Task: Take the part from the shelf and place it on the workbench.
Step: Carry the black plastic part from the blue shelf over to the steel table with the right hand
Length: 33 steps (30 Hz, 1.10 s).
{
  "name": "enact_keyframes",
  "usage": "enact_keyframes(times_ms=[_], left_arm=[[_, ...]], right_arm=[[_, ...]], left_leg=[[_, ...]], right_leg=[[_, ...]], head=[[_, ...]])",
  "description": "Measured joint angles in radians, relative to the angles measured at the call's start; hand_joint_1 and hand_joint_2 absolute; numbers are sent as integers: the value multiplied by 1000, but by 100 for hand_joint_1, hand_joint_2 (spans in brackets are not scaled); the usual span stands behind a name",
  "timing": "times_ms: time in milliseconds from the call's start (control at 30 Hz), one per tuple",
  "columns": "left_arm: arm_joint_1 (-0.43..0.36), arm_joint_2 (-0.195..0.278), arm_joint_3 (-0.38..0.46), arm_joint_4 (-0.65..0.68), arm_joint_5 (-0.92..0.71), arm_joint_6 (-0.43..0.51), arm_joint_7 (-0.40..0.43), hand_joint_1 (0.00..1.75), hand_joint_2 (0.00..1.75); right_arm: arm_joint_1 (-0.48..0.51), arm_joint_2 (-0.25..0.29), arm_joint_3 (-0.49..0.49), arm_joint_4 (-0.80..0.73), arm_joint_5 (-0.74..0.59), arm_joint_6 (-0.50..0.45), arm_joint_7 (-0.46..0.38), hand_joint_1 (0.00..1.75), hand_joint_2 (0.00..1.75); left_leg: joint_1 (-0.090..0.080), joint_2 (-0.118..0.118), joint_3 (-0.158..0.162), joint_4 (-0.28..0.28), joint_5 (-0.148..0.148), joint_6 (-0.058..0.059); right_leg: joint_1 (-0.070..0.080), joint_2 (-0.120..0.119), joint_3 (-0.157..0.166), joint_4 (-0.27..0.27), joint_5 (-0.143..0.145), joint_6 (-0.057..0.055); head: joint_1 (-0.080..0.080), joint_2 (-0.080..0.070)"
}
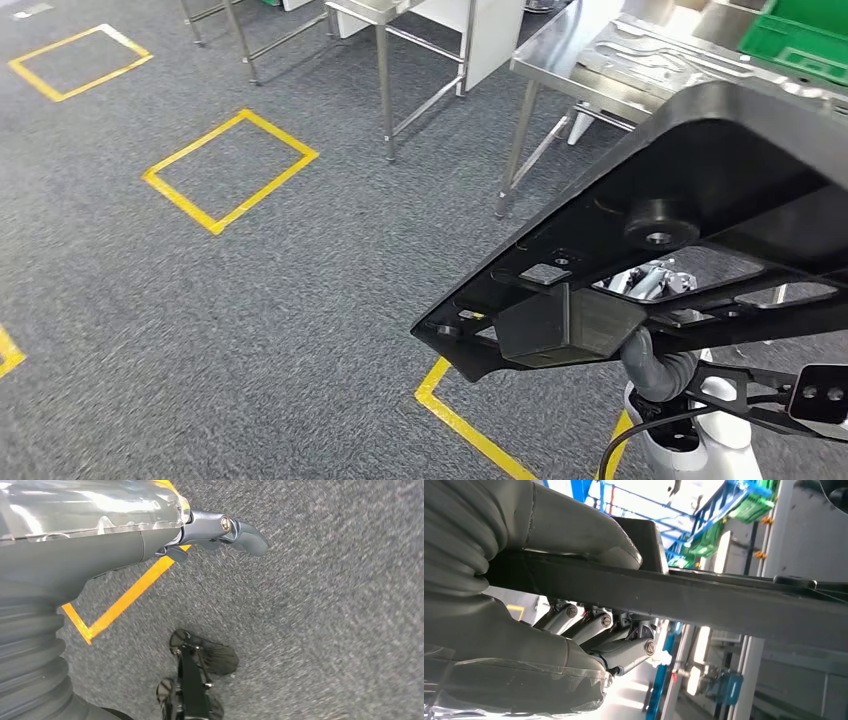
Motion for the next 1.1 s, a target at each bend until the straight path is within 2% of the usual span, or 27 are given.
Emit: enact_keyframes(times_ms=[33,67,100,133,200,233,300,333,400,433,467,500,533,567,600,633,700,733,767,833,867,933,967,1000,1033,1067,1100], left_arm=[[1,0,0,0,-1,-1,0,0,175],[1,0,0,0,-1,-1,-1,0,175],[0,-1,0,0,-1,-3,-1,0,175],[-1,-2,0,0,-1,-4,-2,0,175],[-3,-2,0,0,-2,-6,-5,0,175],[-4,-2,0,0,-2,-7,-7,0,175],[-7,-1,0,0,-3,-8,-10,0,175],[-9,-1,0,0,-4,-9,-10,0,175],[-11,-2,-1,0,-4,-10,-11,0,175],[-10,-2,-1,0,-4,-11,-12,0,175],[-8,-2,-1,0,-4,-11,-12,0,175],[-6,-3,-1,0,-4,-11,-12,0,175],[-3,-3,-1,0,-4,-10,-12,0,175],[-1,-3,-1,0,-4,-10,-12,0,175],[-1,-3,-1,0,-4,-10,-12,0,175],[-1,-3,-1,0,-4,-10,-12,0,175],[-1,-1,-1,0,-4,-11,-12,0,175],[-1,0,-1,0,-3,-13,-12,0,175],[-2,1,-1,0,-3,-14,-12,0,175],[-5,1,-1,0,-2,-16,-13,0,175],[-7,0,0,0,-2,-17,-13,0,175],[-9,-1,0,0,-2,-19,-13,0,175],[-8,-1,0,0,-2,-20,-13,0,175],[-7,-1,0,0,-2,-21,-13,0,175],[-5,-1,0,0,-1,-21,-13,0,175],[-4,-2,0,0,-1,-22,-12,0,175],[-4,-2,0,0,0,-23,-12,0,175]], right_arm=[[1,0,0,0,0,0,0,175,175],[0,0,0,0,0,0,0,175,175],[-2,0,0,0,0,0,1,175,175],[-6,0,0,0,-1,0,4,175,175],[-16,0,0,0,-2,-1,11,175,175],[-20,-1,0,0,-3,-1,13,175,175],[-24,-1,-1,-1,-5,-2,16,175,175],[-23,-2,-2,-2,-5,-2,16,175,175],[-24,-2,-3,-4,-7,-2,16,175,175],[-23,-2,-3,-5,-8,-2,16,175,175],[-22,-2,-3,-6,-8,-2,16,175,175],[-18,-2,-2,-6,-7,-2,16,175,175],[-15,-2,-2,-6,-6,-3,16,175,175],[-12,-2,-2,-6,-5,-3,16,175,175],[-10,-2,-2,-6,-4,-3,16,175,175],[-9,-2,-2,-6,-4,-3,16,175,175],[-9,-2,-2,-5,-3,-2,15,175,175],[-9,-2,-1,-5,-3,-2,14,175,175],[-7,-2,-1,-5,-2,-2,13,175,175],[-4,-2,-2,-6,-1,-2,12,175,175],[-4,-2,-3,-7,-1,-2,12,175,175],[-6,-3,-6,-8,-1,-1,11,175,175],[-7,-3,-7,-8,-1,-1,11,175,175],[-6,-3,-7,-8,-1,-1,11,175,175],[-4,-3,-7,-7,-1,-1,11,175,175],[-1,-3,-7,-6,0,0,11,175,175],[0,-3,-7,-6,0,1,10,175,175]], left_leg=[[0,13,0,0,-2,-1],[0,25,2,0,-4,-3],[1,36,4,1,-6,-6],[2,47,8,1,-10,-10],[-2,66,17,3,-18,-22],[-5,75,22,3,-22,-29],[-6,94,30,1,-28,-42],[-4,91,33,3,-32,-49],[2,49,20,46,-63,-57],[4,19,-5,100,-93,-59],[3,-2,-41,172,-128,-59],[2,-11,-79,243,-155,-58],[1,-14,-109,293,-165,-57],[1,-15,-122,305,-153,-54],[0,-18,-116,275,-121,-50],[0,-28,-95,213,-76,-43],[-1,-69,-42,82,-17,-28],[-3,-85,-25,44,-7,-23],[-5,-91,-17,28,-9,-19],[-6,-72,-9,14,-7,-14],[-4,-61,-2,3,-3,-10],[0,-37,13,-17,3,-3],[0,-24,17,-20,2,-1],[-1,-12,18,-19,0,0],[-1,0,18,-18,-2,0],[-1,13,19,-16,-6,-1],[-1,25,21,-14,-9,-3]], right_leg=[[-4,-6,-20,34,-6,4],[-8,-10,-20,32,7,8],[-10,-18,1,-10,36,10],[-12,-35,39,-80,72,10],[-7,-74,103,-199,115,4],[-3,-84,116,-225,120,-2],[2,-66,114,-230,116,-16],[1,-55,115,-232,116,-23],[-4,-33,120,-236,119,-37],[-5,-23,122,-237,119,-43],[-3,-11,122,-237,118,-48],[0,1,123,-237,117,-52],[3,15,124,-236,115,-54],[6,30,125,-234,114,-55],[8,45,127,-232,112,-55],[10,59,130,-230,109,-55],[10,84,133,-226,104,-50],[8,95,131,-225,103,-45],[5,106,129,-225,103,-39],[1,123,127,-230,105,-25],[3,108,125,-226,102,-19],[8,48,97,-167,66,-8],[7,15,65,-108,37,-4],[4,-1,27,-40,9,1],[1,-7,-5,13,-5,5],[-3,-9,-21,34,0,8],[-6,-13,-15,15,24,11]], head=[[0,0],[0,0],[0,0],[0,0],[0,0],[0,0],[-1,0],[-1,0],[-3,0],[-4,0],[-5,0],[-6,0],[-6,0],[-6,0],[-6,0],[-6,0],[-5,0],[-5,0],[-5,0],[-5,0],[-4,0],[0,0],[3,0],[4,0],[4,0],[4,0],[4,0]])
